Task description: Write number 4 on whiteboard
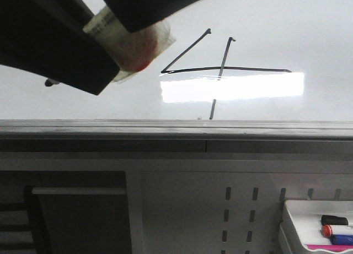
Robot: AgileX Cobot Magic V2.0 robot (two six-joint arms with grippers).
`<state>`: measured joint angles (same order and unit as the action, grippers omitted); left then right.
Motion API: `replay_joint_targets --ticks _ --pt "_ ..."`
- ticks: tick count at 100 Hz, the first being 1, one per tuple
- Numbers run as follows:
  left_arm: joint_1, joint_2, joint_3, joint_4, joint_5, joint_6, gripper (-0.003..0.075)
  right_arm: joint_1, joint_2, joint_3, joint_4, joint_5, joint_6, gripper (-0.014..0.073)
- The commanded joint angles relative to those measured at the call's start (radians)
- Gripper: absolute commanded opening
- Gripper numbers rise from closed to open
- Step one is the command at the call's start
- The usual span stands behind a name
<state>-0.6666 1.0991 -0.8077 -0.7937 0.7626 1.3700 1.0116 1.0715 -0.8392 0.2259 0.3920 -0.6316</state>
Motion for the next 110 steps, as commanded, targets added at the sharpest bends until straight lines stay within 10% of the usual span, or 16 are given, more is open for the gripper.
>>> replay_joint_targets --ticks 1,19,39,51,76,100,110 --pt "-0.001 -0.010 -0.034 -0.079 -0.056 -0.048 -0.0020 0.002 -0.012 -0.036 0.005 -0.068 -0.009 -0.0066" --pt "-0.001 -0.010 -0.034 -0.079 -0.054 -0.048 -0.0020 0.002 -0.012 -0.036 0.005 -0.084 -0.009 -0.0025" --pt "-0.001 -0.010 -0.034 -0.079 -0.050 -0.050 -0.0020 -0.005 -0.023 -0.036 -0.024 -0.127 -0.009 0.0391" --pt "0.001 -0.010 -0.034 -0.079 -0.053 -0.077 -0.0020 -0.038 -0.062 -0.036 -0.031 -0.168 -0.009 0.0488" --pt "0.041 -0.010 0.034 -0.127 -0.291 -0.290 -0.0020 -0.206 -0.227 -0.036 -0.024 -0.167 -0.001 0.0439" --pt "0.039 0.035 0.130 -0.417 -0.743 -0.364 -0.0020 -0.313 -0.322 -0.034 -0.012 -0.073 0.038 -0.0075" --pt "0.039 0.081 0.117 -0.442 -0.844 -0.364 -0.0020 -0.323 -0.324 -0.028 -0.012 -0.030 0.041 -0.0061"
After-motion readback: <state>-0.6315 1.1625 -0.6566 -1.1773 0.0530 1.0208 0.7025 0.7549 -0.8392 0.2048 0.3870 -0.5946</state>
